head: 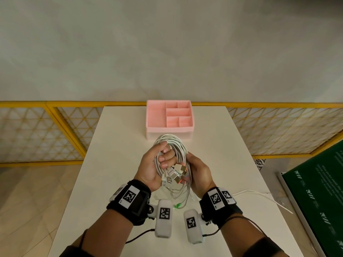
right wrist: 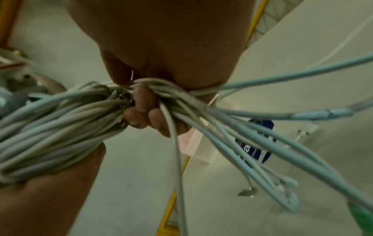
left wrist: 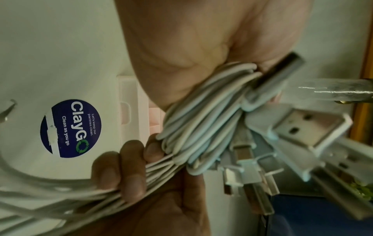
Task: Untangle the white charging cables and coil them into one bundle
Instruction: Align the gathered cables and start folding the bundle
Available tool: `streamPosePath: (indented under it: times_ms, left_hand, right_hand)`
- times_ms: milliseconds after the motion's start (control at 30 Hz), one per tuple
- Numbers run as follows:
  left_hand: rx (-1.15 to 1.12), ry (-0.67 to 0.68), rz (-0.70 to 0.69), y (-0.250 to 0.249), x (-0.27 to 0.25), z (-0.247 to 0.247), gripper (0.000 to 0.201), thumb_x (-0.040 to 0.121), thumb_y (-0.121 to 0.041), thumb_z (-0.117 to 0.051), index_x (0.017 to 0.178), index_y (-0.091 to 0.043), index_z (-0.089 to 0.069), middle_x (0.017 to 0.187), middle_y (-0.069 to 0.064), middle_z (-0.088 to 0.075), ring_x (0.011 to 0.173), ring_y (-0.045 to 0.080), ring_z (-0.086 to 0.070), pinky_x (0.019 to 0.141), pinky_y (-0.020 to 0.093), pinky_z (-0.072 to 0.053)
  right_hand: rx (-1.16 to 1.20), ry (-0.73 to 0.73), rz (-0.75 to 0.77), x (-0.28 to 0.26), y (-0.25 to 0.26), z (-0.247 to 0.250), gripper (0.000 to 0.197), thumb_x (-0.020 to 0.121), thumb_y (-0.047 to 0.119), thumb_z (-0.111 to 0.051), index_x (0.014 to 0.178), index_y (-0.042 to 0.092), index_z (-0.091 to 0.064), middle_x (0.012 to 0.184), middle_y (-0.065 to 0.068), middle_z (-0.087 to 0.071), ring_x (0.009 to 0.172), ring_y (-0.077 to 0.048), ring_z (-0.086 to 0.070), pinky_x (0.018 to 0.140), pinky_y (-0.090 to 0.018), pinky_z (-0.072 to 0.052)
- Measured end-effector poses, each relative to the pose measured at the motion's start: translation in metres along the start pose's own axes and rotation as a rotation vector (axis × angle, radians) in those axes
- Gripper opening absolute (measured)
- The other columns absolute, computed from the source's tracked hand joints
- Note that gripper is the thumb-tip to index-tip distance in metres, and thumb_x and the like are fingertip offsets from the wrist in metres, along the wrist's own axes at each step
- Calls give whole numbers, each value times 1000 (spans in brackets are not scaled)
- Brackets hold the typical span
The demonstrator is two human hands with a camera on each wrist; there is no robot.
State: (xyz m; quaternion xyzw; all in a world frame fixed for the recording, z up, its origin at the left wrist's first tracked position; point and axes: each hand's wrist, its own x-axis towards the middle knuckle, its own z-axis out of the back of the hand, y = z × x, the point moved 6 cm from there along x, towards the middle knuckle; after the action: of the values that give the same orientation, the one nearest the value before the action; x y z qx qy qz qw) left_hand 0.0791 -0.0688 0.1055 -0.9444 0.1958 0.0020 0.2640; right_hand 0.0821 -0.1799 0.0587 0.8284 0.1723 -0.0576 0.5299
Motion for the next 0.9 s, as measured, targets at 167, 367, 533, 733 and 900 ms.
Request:
streamPosePath:
  times_ms: [167, 367, 533, 733, 900]
  left_hand:
    - [101, -49, -91, -4, 4, 7, 27, 93, -26, -55, 72, -16, -42, 51, -9, -32, 42, 5, -30, 65, 24, -24]
    - [205, -147, -219, -9, 1, 3, 29, 96, -23, -49, 69, -17, -41, 52, -6, -32, 43, 7, -30, 55, 24, -36]
    - [220, -227, -297, -13, 0, 7, 34, 97, -21, -51, 66, -17, -38, 54, -5, -31, 43, 8, -31, 47, 22, -38]
    - [258, -314, -361, -11, -1, 10, 37, 97, -20, -54, 64, -17, -37, 54, -3, -31, 43, 10, -31, 49, 24, -38]
    - [350, -378, -420, -12, -2, 15, 41, 102, -15, -51, 62, -18, -40, 55, -2, -31, 45, 12, -33, 47, 24, -33]
  right_hand:
    - [-44, -32, 31, -3, 0, -6, 37, 97, 31, -45, 107, 2, -68, 82, -18, -52, 59, -26, -46, 48, -30, -39]
    - [33, -33, -58, -10, -2, -16, 25, 95, 15, -41, 82, 4, -60, 63, -13, -49, 45, -22, -38, 49, -31, -32]
    - [26, 62, -40, -8, -8, -19, 26, 91, 11, -45, 81, 5, -68, 67, -16, -52, 55, -29, -48, 59, -38, -44]
    - [26, 93, -134, -15, -15, -21, 28, 95, 12, -39, 75, 3, -57, 60, -12, -51, 43, -23, -41, 47, -30, -38]
    - [-172, 98, -67, -9, -24, -15, 8, 92, 14, -50, 90, 11, -56, 60, -9, -49, 46, -22, -46, 54, -35, -45]
